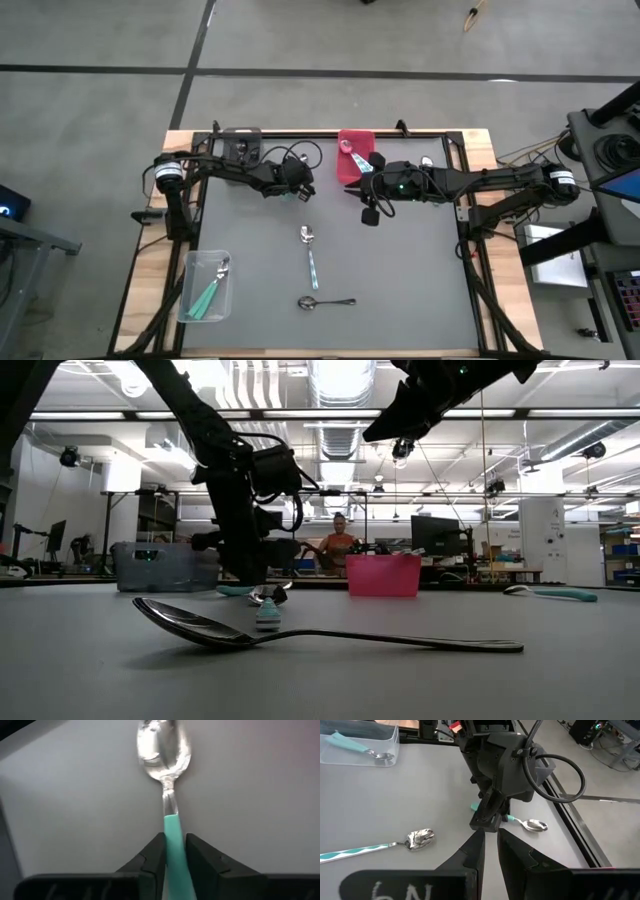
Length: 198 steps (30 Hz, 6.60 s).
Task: Sort silverware by color (type)
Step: Put the green spoon into the transparent bin
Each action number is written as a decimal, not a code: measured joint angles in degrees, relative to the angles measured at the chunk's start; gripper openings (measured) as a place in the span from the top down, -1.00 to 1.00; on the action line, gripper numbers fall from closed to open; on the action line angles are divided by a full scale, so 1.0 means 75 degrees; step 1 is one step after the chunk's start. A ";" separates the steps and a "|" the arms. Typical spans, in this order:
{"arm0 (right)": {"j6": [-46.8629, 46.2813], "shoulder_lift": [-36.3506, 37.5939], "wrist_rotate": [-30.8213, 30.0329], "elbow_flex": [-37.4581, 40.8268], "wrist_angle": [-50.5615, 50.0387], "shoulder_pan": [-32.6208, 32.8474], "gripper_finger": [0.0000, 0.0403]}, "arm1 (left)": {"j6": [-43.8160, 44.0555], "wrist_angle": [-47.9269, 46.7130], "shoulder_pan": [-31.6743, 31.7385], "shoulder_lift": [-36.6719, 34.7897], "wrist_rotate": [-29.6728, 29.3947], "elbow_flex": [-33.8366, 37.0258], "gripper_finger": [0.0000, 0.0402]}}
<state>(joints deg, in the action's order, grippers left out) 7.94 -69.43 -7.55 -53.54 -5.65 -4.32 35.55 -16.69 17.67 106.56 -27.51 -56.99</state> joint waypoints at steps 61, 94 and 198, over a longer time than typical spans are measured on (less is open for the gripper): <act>-0.0054 0.0000 -0.0003 0.0000 -0.0156 0.0003 0.79 | 0.1862 -0.2903 -0.3407 -0.4068 0.3239 0.0003 0.86; -0.0275 0.0000 0.0000 0.0000 -0.0119 0.0003 0.79 | 0.7143 -0.5176 -0.9115 -0.5249 0.4516 0.0003 0.84; -0.0393 0.0000 0.0000 0.0000 -0.0119 0.0000 0.79 | 1.0958 -0.6691 -0.9780 -0.2358 0.3716 0.0000 0.83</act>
<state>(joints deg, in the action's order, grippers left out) 4.99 -69.43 -7.55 -53.54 -6.55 -4.32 117.73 -66.87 -55.68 88.88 0.36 -56.99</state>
